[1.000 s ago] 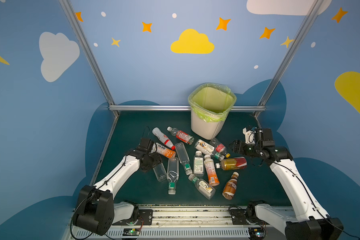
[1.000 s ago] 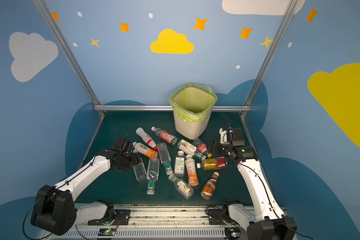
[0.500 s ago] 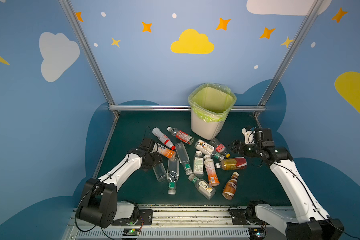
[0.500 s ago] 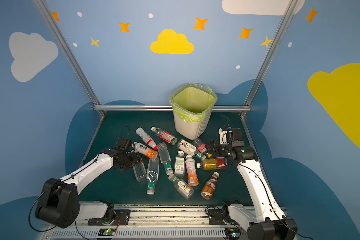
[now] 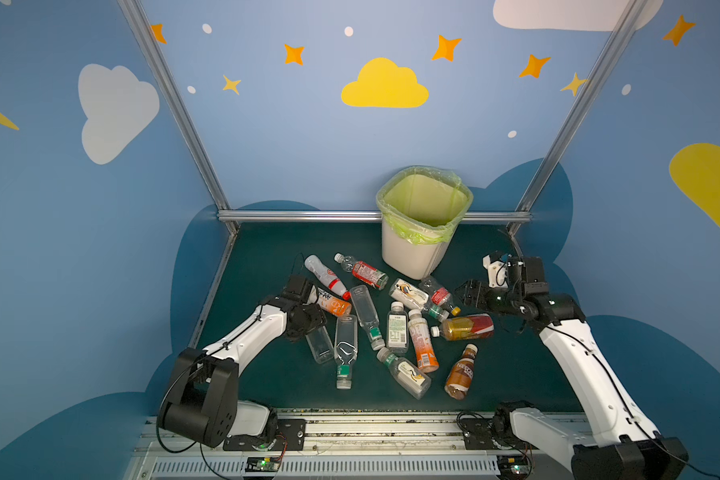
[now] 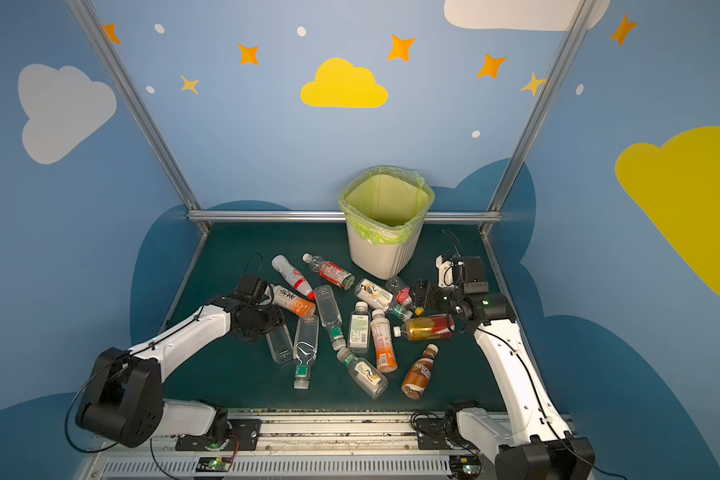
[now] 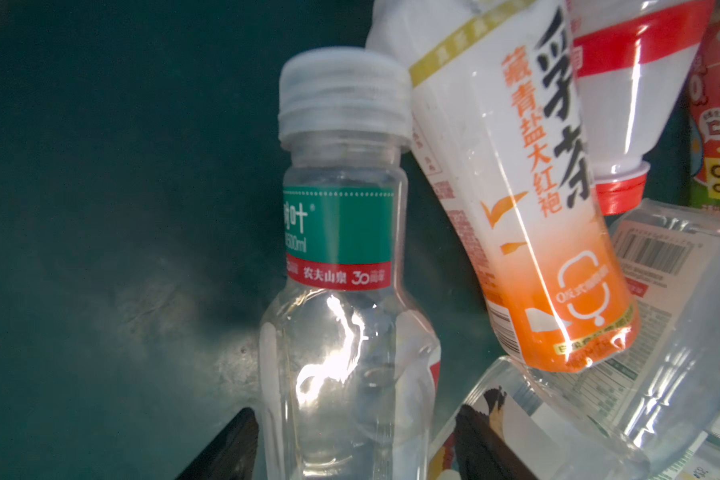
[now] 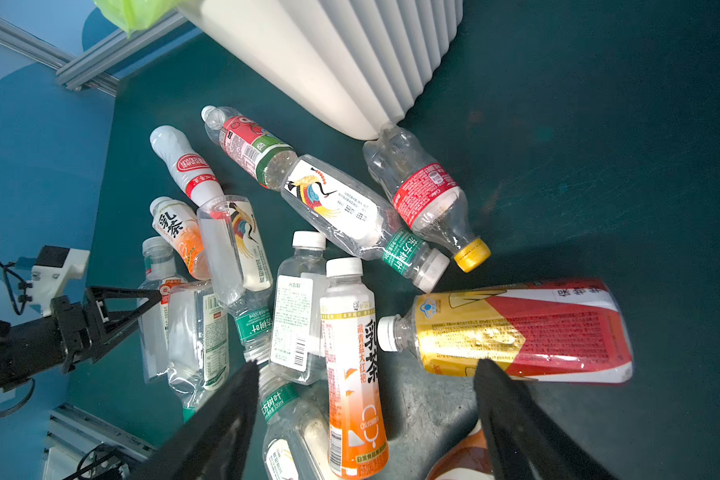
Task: Throw the plastic bottles in the bin
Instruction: 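Grasp the green-label clear water bottle with the left gripper while the right arm withdraws, then carry the water bottle over the bin and drop it with the left gripper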
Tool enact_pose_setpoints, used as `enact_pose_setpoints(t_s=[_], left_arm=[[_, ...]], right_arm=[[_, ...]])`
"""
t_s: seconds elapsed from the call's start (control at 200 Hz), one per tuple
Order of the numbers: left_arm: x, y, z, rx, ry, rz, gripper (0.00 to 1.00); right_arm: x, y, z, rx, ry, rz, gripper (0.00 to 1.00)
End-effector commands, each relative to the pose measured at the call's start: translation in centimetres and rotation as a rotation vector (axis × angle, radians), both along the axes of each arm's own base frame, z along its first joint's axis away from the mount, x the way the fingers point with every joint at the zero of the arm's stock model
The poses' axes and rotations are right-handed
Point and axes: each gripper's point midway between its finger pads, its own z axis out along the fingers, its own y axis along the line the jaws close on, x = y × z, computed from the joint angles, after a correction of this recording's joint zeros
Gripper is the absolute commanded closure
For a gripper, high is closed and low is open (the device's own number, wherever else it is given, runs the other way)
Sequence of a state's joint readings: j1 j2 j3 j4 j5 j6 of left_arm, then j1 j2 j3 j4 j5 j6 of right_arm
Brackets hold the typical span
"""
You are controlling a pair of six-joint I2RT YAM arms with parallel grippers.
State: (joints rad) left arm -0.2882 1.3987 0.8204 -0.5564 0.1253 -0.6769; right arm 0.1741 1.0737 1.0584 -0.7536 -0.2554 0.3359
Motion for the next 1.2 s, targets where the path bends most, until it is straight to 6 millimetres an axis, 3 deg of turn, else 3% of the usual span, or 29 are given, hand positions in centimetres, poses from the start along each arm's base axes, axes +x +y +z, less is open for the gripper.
enact_pose_setpoints(t_s=[0.0, 0.15, 0.305, 0.426, 0.686, 0.816, 0.996, 1.081, 1.197], left_arm=[[0.0, -0.1, -0.4, 0.020, 0.009, -0.018, 0.25], [-0.3, -0.2, -1.0, 0.037, 0.037, -0.031, 0.26], [-0.6, -0.3, -1.3, 0.040, 0.054, -0.048, 0.42], [-0.9, -0.2, -1.2, 0.049, 0.079, -0.063, 0.46], [-0.9, 0.2, 3.5, 0.046, 0.010, -0.063, 0.46], [0.4, -0.5, 7.5, 0.004, -0.070, -0.063, 0.46], [4.4, -3.2, 15.9, -0.091, -0.238, -0.149, 0.45], [7.3, -5.7, 21.1, -0.173, -0.345, -0.220, 0.45], [13.5, -10.2, 28.3, -0.283, -0.551, -0.311, 0.46]], right_arm=[[-0.1, 0.4, -0.4, 0.009, 0.008, 0.014, 0.18], [0.0, 0.4, -0.4, 0.010, 0.008, 0.013, 0.18], [0.1, 0.4, -0.4, 0.008, 0.006, 0.012, 0.18], [0.1, 0.3, -0.4, 0.006, 0.007, 0.009, 0.18], [0.1, 0.2, -0.4, 0.005, 0.008, 0.002, 0.18], [0.3, 0.4, -0.4, 0.013, 0.009, 0.003, 0.18], [0.8, 0.7, 0.0, 0.021, 0.007, 0.011, 0.18], [1.0, 0.8, 0.2, 0.024, 0.005, 0.013, 0.18], [1.5, 1.2, 0.8, 0.038, -0.006, 0.017, 0.18]])
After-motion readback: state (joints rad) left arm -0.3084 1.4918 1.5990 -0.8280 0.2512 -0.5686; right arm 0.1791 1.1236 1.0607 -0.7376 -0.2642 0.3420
